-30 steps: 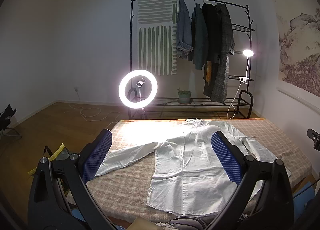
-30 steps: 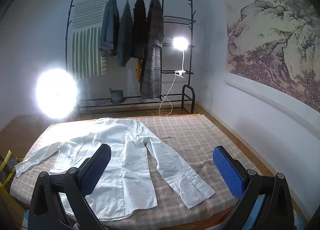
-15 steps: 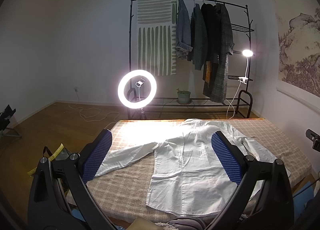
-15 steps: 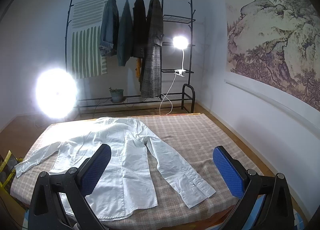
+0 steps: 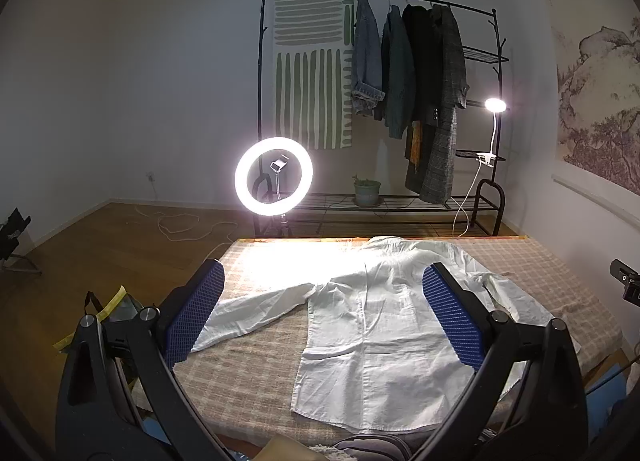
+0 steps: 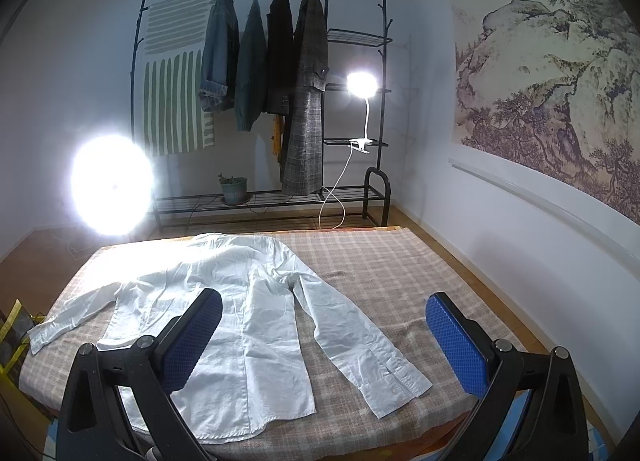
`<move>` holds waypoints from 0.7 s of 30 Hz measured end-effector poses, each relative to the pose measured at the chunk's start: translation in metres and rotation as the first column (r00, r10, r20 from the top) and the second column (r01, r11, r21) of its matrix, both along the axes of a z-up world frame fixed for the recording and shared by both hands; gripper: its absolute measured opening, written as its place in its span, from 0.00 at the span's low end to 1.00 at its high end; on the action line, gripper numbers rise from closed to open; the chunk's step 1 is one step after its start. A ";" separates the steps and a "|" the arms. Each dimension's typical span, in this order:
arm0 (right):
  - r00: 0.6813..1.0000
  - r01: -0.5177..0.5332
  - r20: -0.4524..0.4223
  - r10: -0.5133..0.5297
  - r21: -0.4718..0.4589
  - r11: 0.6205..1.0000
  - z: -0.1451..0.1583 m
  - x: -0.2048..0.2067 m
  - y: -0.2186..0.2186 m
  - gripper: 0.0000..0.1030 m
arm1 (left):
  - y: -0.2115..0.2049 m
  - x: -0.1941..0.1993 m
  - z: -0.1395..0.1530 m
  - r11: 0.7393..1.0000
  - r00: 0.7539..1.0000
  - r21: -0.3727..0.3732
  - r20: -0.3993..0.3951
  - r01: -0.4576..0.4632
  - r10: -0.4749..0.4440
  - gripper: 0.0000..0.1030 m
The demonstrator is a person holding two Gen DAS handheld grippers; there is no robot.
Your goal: Fold small clothes
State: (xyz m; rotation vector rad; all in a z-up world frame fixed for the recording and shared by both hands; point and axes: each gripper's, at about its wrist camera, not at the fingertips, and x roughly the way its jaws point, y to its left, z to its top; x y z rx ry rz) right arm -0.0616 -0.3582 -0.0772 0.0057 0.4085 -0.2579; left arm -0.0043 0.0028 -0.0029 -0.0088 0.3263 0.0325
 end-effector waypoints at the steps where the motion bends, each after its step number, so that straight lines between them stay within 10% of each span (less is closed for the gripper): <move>1: 1.000 0.001 0.000 -0.001 -0.001 1.000 0.000 0.000 0.000 1.00 | 0.000 0.000 0.000 1.000 1.000 0.000 0.000 0.000 0.000 0.98; 21: 1.000 -0.003 -0.007 0.003 -0.001 1.000 -0.002 0.001 0.000 1.00 | 0.001 0.000 0.000 1.000 1.000 -0.004 0.000 0.003 -0.003 0.98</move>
